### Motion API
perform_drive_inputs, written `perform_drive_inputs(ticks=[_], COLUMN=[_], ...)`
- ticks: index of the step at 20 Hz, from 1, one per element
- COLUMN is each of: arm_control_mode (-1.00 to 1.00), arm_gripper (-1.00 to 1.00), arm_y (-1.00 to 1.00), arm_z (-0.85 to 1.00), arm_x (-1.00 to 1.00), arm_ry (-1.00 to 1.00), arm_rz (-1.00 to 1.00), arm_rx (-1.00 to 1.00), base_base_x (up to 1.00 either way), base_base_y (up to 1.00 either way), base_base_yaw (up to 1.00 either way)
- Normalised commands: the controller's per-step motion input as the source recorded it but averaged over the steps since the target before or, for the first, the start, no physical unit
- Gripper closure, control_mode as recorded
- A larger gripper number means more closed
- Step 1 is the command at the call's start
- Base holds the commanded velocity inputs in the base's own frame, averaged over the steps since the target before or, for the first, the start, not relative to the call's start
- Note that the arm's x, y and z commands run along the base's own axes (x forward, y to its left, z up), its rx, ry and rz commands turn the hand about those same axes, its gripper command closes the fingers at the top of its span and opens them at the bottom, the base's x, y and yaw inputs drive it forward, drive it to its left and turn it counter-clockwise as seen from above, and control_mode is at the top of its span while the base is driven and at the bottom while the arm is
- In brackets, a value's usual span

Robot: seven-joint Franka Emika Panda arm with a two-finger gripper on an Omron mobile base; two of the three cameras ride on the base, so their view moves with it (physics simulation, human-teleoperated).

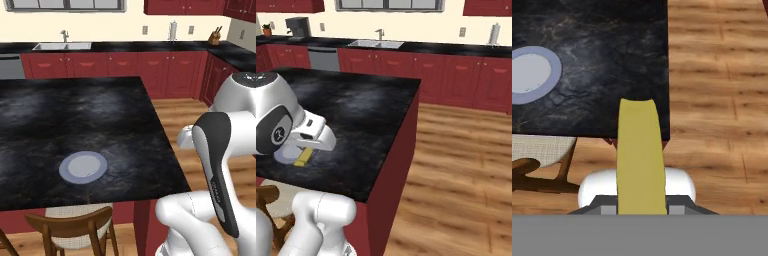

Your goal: Retrieve the butter from the fridge and place it on a plate on the dining table. Then retrieve the butter knife by the fridge and place it near the plate.

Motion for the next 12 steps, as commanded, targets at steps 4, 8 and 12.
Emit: perform_drive_inputs(ticks=[4,8,12], arm_control_mode=[1.0,1.0,1.0], arm_gripper=[1.0,1.0,1.0], arm_y=[0.0,0.0,0.0], arm_z=[0.0,0.0,0.0], arm_x=[0.0,0.0,0.0], arm_ry=[0.0,0.0,0.0], arm_rz=[0.0,0.0,0.0], arm_rx=[0.0,0.0,0.0], base_base_x=[0.0,-0.11,-0.55], base_base_y=[0.96,0.92,0.51], base_base_yaw=[0.03,0.03,0.04])
